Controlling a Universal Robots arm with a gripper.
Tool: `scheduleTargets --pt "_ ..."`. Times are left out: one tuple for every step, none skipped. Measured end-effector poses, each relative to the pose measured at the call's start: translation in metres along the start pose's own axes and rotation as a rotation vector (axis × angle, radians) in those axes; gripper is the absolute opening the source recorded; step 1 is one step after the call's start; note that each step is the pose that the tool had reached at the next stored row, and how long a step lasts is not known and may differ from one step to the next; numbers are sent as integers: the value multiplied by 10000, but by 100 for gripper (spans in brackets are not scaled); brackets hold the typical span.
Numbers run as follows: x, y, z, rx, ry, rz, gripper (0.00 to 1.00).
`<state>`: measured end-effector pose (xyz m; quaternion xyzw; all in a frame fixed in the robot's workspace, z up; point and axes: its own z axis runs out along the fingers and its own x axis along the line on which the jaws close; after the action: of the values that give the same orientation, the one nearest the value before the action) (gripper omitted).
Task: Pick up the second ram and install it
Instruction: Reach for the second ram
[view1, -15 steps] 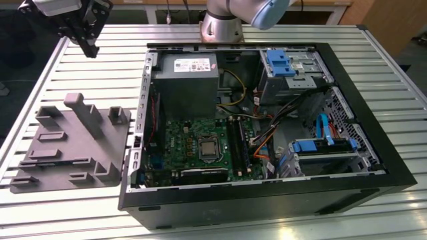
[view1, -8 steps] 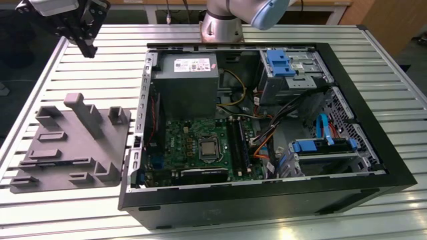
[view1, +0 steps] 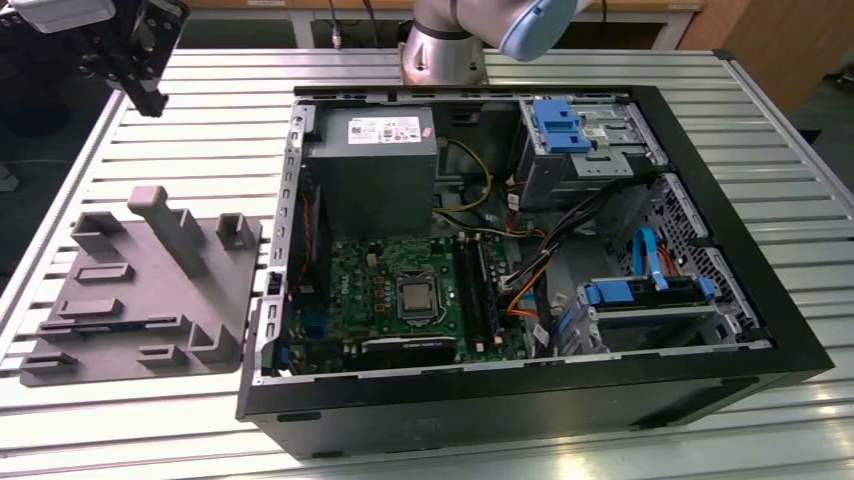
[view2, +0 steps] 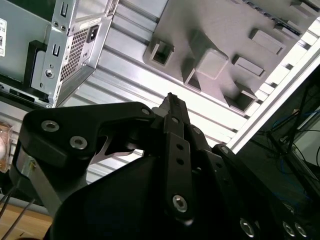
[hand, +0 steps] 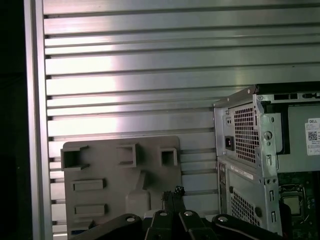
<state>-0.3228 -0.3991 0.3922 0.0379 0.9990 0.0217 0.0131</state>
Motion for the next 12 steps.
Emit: scheduleTargets --pt "3 0 0 0 0 0 11" --pt "6 -1 0 0 0 0 11" --pt "7 -1 0 0 0 0 11" --pt "9 -2 0 1 1 0 11" --pt "12 -2 0 0 0 0 11" --pt "14 -2 0 0 0 0 11" --pt "16 -3 0 0 0 0 11" --pt "18 -4 0 0 0 0 11" --pt "21 -4 0 1 1 0 11" --pt "23 -5 0 0 1 0 11" --pt "25 -5 0 0 0 0 11" --pt "28 -6 0 0 0 0 11"
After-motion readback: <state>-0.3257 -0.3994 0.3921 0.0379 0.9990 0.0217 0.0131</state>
